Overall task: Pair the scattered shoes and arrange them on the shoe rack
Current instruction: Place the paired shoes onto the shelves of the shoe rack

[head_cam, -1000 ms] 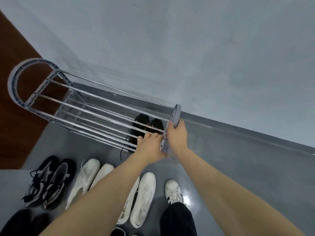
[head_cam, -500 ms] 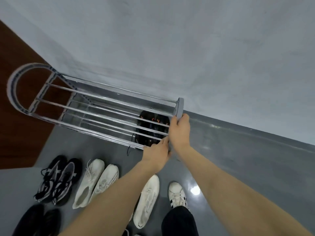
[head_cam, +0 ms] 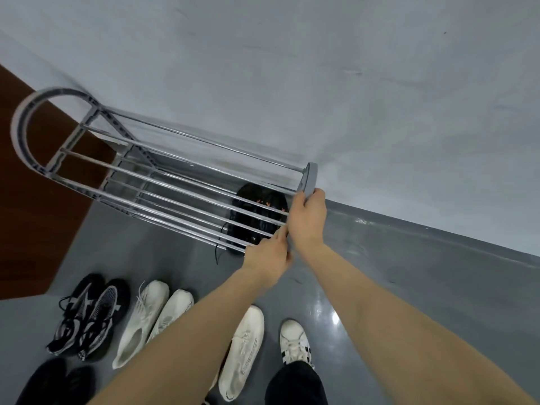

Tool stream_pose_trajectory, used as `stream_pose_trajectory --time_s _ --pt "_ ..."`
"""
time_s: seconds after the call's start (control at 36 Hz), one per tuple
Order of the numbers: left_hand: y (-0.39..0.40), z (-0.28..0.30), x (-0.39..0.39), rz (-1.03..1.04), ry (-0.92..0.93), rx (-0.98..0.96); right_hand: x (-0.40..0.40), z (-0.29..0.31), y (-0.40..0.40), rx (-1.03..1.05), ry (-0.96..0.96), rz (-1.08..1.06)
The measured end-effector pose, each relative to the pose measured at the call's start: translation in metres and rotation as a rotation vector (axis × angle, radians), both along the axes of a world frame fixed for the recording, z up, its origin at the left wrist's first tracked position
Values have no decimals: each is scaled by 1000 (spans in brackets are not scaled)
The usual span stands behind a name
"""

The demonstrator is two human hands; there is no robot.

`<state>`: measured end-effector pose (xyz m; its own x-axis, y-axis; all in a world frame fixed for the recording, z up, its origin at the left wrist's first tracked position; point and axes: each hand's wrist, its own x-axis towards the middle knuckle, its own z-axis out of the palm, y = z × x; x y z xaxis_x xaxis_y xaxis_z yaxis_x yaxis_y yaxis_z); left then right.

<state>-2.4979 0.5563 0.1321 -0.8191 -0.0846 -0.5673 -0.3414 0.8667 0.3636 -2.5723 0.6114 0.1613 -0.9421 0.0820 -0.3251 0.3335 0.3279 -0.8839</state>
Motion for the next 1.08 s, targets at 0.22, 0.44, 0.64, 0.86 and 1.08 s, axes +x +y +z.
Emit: stream_pose_trajectory --time_s 0.22,0.44,0.64,0.86,1.08 --pt "-5 -2 -2 -89 -22 -76 -2 1 2 -13 14 59" --pt "-3 8 -10 -123 -30 -136 -11 2 6 23 44 125" --pt "4 9 -14 -71 -54 -115 -17 5 14 49 61 185" --pt "10 11 -24 -96 -90 -136 -28 4 19 74 54 235" --pt "-3 16 -14 -289 -21 -296 -4 7 22 79 -14 263"
